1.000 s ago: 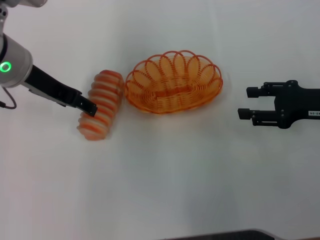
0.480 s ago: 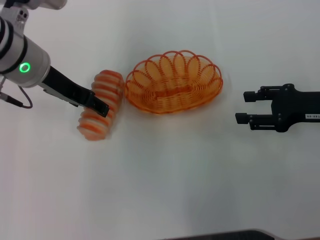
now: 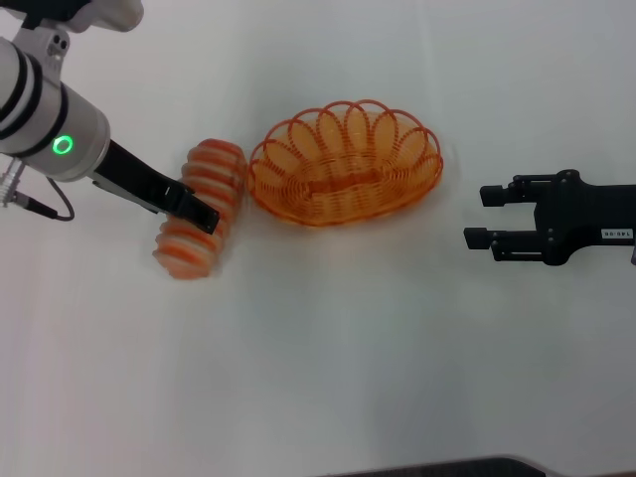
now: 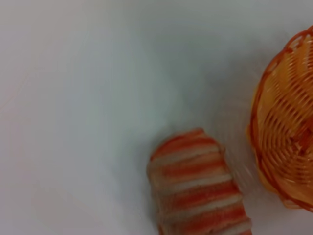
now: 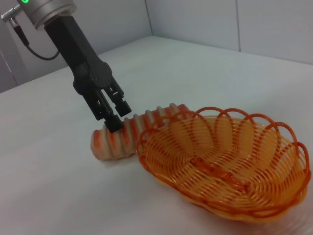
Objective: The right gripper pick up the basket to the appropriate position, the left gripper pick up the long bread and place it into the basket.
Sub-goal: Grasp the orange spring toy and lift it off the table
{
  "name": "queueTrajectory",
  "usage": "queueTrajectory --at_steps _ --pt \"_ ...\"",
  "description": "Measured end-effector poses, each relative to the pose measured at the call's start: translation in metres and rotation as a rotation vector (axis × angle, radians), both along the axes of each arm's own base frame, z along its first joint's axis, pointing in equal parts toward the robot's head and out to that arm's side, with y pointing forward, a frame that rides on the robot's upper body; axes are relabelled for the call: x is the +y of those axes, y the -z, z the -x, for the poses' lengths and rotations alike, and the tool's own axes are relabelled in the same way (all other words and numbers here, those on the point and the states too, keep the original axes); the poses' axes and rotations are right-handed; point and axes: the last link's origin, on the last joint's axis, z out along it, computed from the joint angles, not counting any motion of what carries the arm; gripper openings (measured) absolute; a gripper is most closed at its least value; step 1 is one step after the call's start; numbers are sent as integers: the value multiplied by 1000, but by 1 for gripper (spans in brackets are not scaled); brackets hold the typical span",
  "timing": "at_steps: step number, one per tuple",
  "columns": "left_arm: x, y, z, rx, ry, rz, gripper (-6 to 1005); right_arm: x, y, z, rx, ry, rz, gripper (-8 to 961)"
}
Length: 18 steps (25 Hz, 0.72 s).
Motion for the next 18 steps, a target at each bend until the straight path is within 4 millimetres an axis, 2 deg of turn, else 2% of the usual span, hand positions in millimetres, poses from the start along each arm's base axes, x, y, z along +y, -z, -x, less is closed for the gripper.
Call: queueTrajectory --at_steps 18 --pt "0 10 10 12 -25 8 797 2 6 1 0 4 18 688"
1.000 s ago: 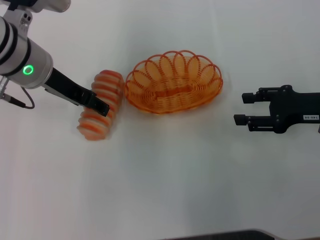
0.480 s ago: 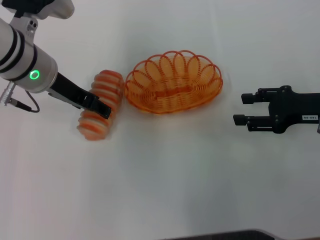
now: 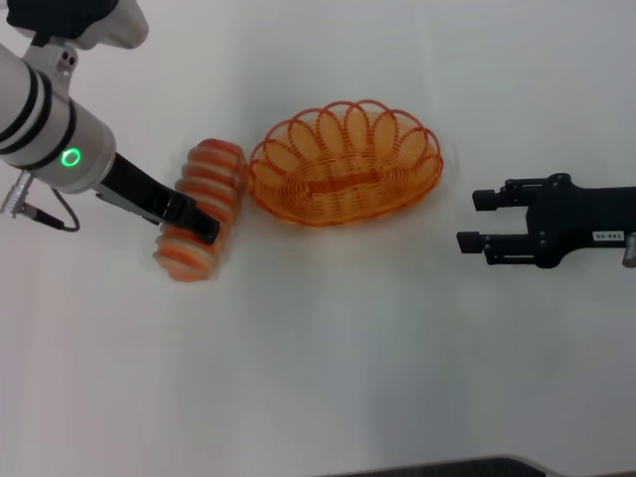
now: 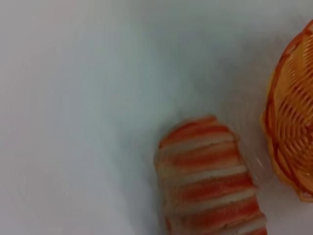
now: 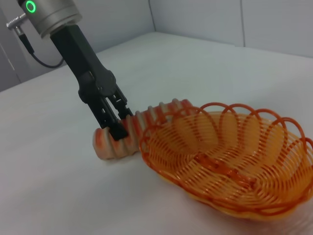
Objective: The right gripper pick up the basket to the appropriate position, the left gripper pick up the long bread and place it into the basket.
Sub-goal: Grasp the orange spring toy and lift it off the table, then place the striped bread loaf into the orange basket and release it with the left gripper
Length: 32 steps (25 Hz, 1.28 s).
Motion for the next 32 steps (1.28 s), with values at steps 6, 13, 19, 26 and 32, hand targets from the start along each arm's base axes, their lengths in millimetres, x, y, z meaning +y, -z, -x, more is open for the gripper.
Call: queueTrajectory --at_steps 6,13,19,26,32 --pt "-1 1 2 4 -2 2 796 1 1 0 -7 1 3 688" --pt "1 -4 4 -3 0 -27 587 1 1 -1 -6 3 1 688" --pt "2 -9 4 3 13 -42 528 0 0 0 1 3 -2 689" --pt "7 -24 2 15 45 -83 501 1 0 1 6 0 -1 689" --pt "19 -48 0 48 145 -112 456 2 -1 1 4 -4 -1 689"
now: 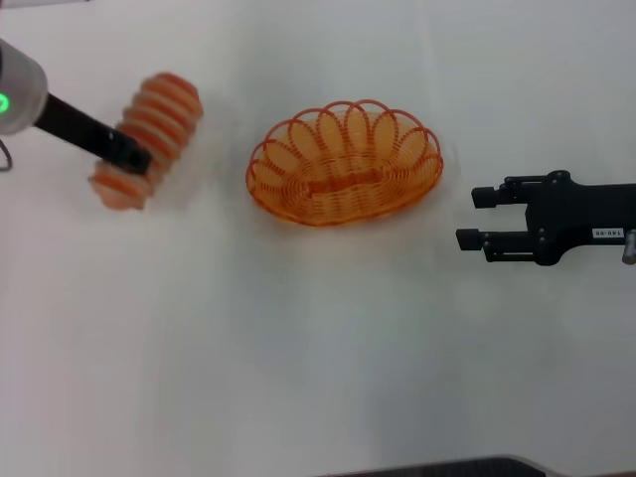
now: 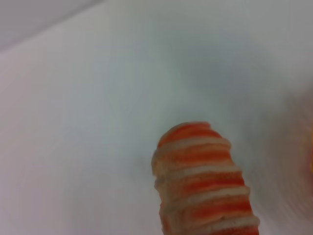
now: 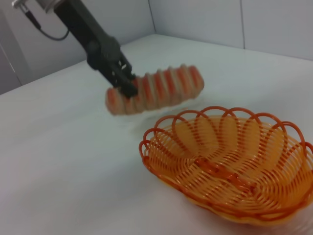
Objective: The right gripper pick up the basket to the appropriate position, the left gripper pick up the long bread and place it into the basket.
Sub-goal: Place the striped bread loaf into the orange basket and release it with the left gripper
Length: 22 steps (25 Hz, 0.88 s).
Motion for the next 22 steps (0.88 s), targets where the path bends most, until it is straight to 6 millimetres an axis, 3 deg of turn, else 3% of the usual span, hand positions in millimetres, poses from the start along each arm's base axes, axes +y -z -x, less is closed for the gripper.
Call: queueTrajectory --at_steps 5,13,22 --pt "8 -15 -20 -9 198 60 407 0 0 0 -3 -5 5 689" --pt "-4 7 -70 -73 562 310 310 0 -4 2 -3 -19 15 689" --pt "-10 29 -96 -81 694 426 246 -2 -8 1 -7 -34 27 689"
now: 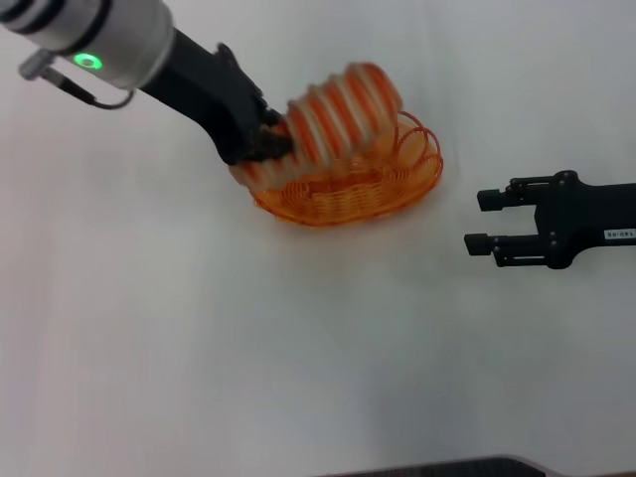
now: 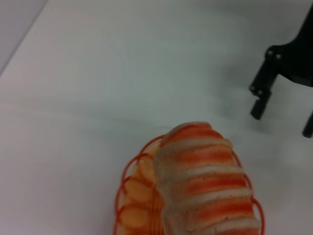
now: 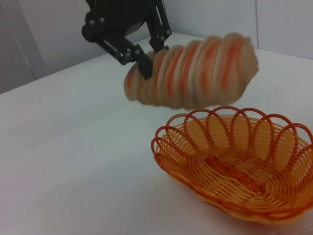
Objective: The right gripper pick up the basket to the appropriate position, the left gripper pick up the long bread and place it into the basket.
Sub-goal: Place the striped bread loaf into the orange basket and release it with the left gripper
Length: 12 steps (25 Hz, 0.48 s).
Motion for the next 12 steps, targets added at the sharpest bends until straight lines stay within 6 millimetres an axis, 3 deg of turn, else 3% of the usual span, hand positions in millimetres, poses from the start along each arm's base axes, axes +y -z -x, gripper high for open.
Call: queueTrajectory --at_steps 12 --pt "-4 33 -5 35 55 5 190 -3 0 -2 -11 -1 22 689"
